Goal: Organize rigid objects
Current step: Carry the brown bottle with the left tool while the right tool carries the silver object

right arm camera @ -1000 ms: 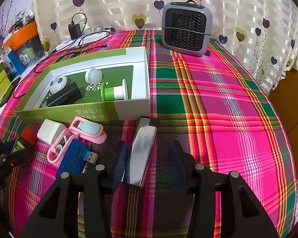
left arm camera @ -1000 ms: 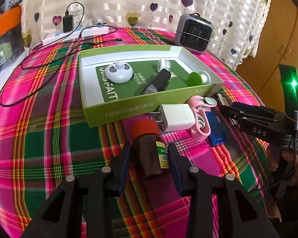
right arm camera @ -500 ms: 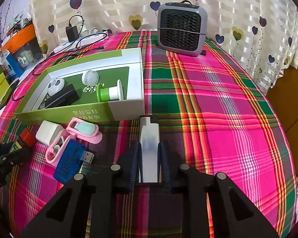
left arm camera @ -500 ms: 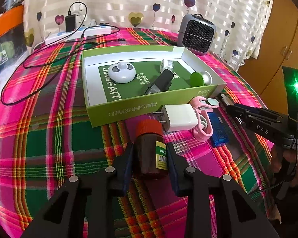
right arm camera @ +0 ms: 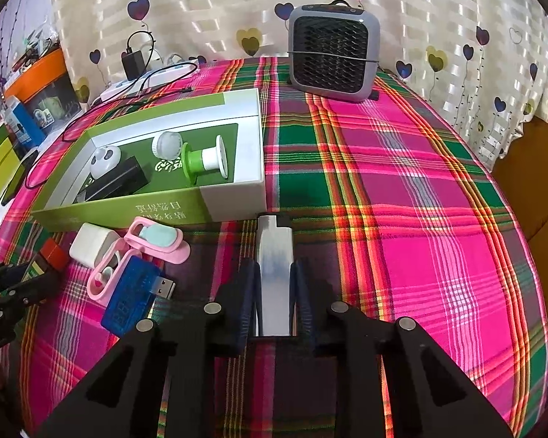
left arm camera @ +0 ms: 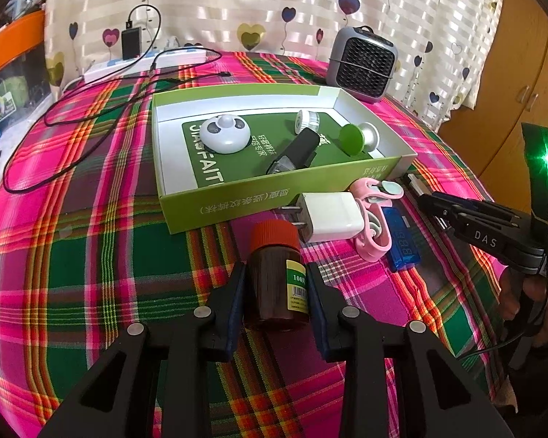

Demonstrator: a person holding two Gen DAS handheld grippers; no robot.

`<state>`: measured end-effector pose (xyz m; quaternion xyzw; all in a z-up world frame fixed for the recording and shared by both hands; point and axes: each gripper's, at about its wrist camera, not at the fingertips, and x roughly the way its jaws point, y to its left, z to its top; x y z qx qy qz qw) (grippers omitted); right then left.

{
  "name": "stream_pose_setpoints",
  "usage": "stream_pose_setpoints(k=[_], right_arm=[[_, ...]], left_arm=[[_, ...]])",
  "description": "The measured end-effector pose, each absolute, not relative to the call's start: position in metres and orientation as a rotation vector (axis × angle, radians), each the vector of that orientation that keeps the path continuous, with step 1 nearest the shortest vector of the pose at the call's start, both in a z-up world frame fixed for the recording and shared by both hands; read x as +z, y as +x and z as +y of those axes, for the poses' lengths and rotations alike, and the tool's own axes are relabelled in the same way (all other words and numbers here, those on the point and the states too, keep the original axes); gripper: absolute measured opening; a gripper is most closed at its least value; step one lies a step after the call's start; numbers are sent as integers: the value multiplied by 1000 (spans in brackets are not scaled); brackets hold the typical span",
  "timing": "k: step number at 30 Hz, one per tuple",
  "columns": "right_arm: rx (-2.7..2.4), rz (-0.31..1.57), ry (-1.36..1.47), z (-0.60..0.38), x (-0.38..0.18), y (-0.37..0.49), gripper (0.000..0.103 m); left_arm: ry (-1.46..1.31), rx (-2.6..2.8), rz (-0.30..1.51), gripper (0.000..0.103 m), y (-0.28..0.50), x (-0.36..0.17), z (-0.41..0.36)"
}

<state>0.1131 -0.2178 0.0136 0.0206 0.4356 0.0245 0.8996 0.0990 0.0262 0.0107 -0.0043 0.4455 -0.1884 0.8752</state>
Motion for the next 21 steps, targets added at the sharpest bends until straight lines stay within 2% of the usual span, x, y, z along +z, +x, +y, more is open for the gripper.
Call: stream_pose_setpoints(k=[21], right_arm=[[100,854,68,-218,32,104,24]], left_arm=[[-30,-438,893,30,93,31,22]])
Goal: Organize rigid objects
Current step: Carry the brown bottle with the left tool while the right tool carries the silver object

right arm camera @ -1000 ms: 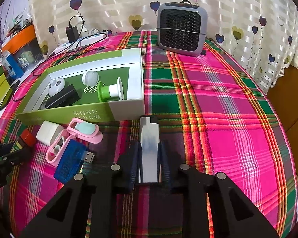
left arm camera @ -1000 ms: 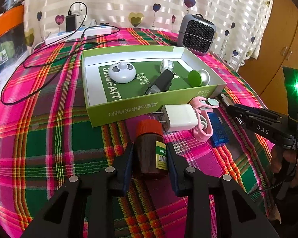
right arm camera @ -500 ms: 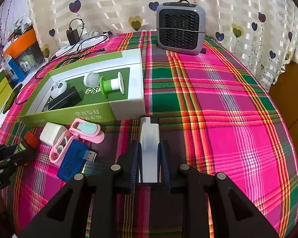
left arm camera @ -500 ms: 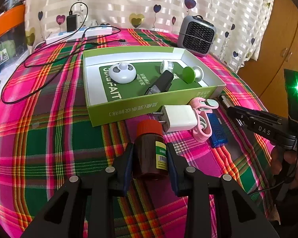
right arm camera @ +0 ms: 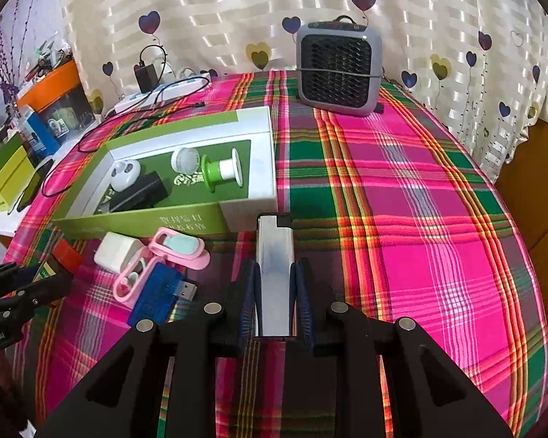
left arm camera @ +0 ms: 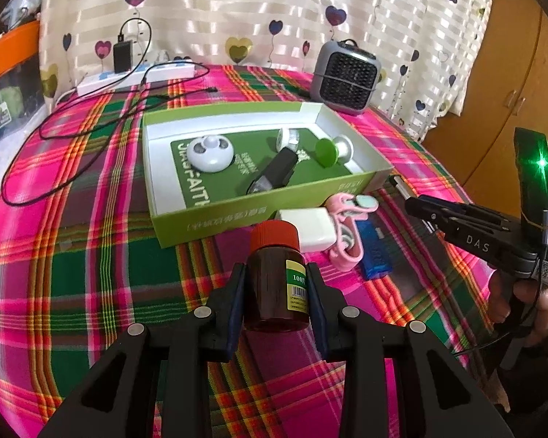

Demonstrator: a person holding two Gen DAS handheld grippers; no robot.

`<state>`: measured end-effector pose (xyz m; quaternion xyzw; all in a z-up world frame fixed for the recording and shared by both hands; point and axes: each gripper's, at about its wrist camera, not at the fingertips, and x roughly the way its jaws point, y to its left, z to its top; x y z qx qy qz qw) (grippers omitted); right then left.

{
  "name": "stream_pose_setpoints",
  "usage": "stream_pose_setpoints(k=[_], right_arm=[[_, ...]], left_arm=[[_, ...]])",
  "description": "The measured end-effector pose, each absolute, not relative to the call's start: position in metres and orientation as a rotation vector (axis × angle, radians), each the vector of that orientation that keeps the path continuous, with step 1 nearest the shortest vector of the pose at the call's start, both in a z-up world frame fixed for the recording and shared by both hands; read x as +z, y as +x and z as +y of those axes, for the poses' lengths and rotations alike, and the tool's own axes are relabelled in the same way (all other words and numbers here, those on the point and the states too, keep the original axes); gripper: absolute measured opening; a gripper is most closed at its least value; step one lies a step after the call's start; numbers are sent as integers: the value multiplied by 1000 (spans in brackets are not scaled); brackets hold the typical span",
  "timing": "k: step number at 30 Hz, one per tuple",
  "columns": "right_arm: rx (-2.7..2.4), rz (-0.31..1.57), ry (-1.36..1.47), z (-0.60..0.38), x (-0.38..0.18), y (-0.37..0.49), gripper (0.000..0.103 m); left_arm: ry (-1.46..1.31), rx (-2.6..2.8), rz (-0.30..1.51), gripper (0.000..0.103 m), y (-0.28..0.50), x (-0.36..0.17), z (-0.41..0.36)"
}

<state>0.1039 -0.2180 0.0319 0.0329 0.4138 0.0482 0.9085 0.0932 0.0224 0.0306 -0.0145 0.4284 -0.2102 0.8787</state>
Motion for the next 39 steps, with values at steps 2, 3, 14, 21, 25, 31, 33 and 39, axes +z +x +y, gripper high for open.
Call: stream_pose_setpoints(k=[2,3,14,21,25,31,33,39], right_arm=[[109,845,63,-218,37,104,24],[115,841,62,-218,39,104,24],[166,817,30,-215,59,125,24],[227,800,9,-209,68,152,24],[247,801,-3,-206,70,169,24],[264,812,-24,-203,68,187,24],[273,818,-23,-202,67,193,24],[297,843,-29,-197,60,210,24]], left_arm=[[-31,-438,887,30,94,34,23],[-30,-438,884,30,95,36,23],[-30,-420,851,30,113,53,24],[-49,-407,851,30,141,55,24],[-59,-404,850,30,152,54,24],[-62,-392,858,30,166,50,23],[-61,-389,860,30,170,50,22],[-79,-372,870,30,181,45,25]])
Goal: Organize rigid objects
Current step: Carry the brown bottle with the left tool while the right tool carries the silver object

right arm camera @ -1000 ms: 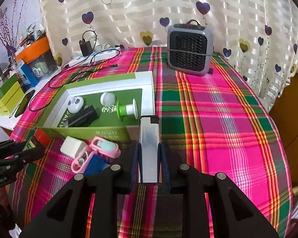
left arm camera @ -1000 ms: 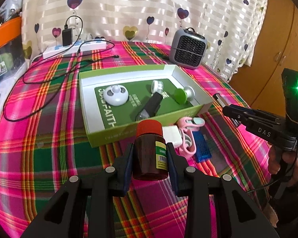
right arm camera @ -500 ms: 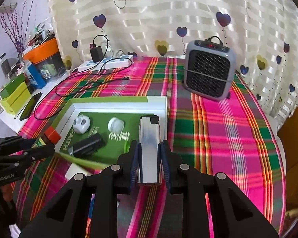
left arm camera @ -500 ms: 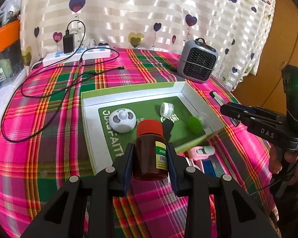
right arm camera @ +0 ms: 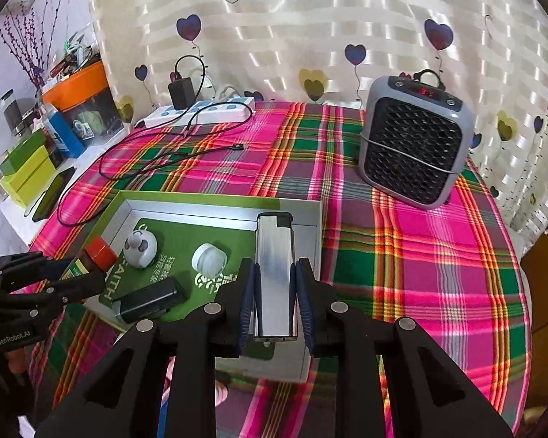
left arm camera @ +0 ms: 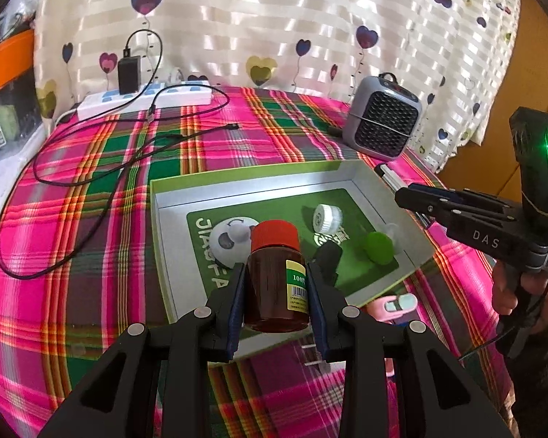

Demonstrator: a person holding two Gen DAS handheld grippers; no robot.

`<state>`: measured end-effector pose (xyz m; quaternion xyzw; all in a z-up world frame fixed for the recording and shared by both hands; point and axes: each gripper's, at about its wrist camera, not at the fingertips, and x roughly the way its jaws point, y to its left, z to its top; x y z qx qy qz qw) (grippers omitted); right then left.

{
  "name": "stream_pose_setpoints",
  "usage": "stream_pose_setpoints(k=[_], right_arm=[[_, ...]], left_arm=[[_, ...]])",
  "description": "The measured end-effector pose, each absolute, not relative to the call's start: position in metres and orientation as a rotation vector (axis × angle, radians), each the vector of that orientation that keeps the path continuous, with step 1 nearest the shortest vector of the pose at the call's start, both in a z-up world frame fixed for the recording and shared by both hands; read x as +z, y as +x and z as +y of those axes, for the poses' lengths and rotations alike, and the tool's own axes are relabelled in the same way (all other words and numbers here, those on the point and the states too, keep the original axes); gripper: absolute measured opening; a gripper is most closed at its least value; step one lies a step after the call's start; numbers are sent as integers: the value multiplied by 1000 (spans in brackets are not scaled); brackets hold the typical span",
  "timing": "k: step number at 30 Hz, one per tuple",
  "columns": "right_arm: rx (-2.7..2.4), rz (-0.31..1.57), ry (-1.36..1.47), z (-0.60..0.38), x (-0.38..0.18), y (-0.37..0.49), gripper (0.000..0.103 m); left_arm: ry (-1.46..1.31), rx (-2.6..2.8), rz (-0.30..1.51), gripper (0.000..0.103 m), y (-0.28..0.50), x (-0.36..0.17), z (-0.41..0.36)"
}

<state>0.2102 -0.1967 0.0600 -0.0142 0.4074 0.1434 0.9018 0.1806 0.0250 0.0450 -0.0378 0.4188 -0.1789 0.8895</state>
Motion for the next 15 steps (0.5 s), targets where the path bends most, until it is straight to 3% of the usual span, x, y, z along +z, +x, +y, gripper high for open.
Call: stream_pose_setpoints(k=[15], right_arm=[[339,905,-75,-180,38,238,24]], left_arm=[[-82,-378,922,30,198,27,20]])
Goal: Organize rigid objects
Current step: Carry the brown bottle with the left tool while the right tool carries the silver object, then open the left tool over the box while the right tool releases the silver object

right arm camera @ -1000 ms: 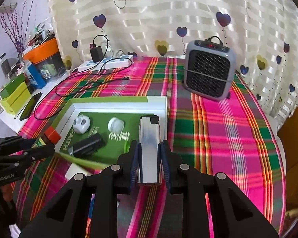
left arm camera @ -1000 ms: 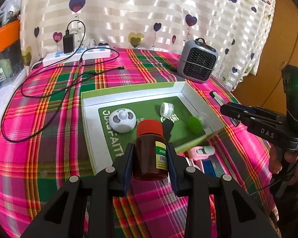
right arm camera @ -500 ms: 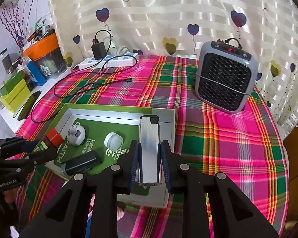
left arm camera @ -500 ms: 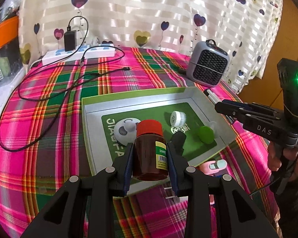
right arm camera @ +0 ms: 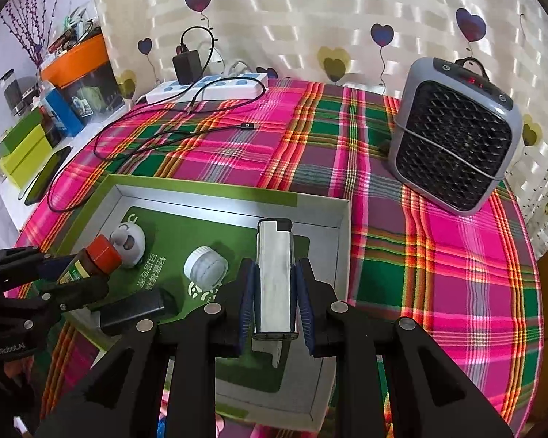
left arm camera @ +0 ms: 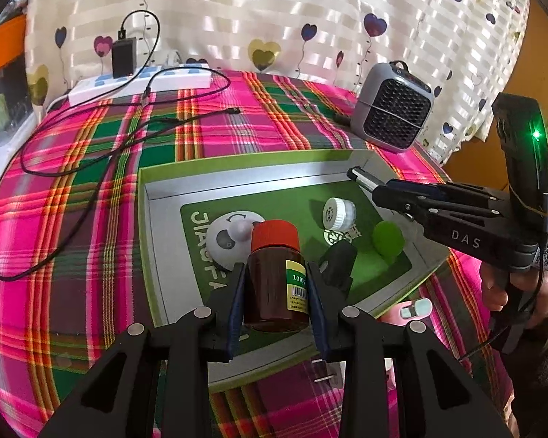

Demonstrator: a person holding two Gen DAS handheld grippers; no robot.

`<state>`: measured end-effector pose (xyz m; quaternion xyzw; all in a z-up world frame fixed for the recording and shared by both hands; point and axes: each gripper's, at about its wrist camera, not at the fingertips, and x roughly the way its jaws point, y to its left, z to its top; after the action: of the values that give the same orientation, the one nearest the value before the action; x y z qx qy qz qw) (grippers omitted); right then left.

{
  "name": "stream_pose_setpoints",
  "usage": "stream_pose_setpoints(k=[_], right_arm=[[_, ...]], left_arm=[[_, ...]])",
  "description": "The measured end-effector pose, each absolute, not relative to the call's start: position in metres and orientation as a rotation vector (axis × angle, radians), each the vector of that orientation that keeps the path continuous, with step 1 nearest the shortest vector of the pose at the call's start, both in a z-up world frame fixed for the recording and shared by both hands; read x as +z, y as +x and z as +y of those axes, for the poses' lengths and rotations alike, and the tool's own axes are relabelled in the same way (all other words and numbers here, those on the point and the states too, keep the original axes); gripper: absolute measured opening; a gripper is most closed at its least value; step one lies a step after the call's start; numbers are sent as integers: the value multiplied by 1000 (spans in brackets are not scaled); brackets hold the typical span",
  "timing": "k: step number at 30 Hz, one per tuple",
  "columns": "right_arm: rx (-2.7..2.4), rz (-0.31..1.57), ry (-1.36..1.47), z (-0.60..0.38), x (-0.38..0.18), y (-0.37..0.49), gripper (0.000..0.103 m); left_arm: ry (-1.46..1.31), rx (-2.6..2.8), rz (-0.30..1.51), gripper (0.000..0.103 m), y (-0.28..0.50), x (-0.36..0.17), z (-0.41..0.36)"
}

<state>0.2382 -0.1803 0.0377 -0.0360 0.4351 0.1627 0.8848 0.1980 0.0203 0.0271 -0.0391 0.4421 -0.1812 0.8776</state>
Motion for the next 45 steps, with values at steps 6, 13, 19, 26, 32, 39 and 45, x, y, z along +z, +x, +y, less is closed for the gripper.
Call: stream_pose_setpoints(k=[6,13,19,26,32,39,45], right_arm=[[350,919,-90,-176,33,244,24],[349,929,-93,-171,28,250,24],[345,933,-104,-169,24,253,24],[347,937,-133,-166,17,253,24],[345,940,-142,-164,17,254,24],[341,935,-138,-163,16,254,24],[331,926,-121,-165,17,253,25]], left_arm=[[-80,-377,928,30,201,24,19],[-66,-368,932,30,207,23,18],[-59,-360,931,30,210,21,19],[-58,-352,931,30,211,20,18],[-45,-342,931,30,211,20,17],[-43,-340,932,30,212,21,17],[-39,-338,933,31,211,20,16]])
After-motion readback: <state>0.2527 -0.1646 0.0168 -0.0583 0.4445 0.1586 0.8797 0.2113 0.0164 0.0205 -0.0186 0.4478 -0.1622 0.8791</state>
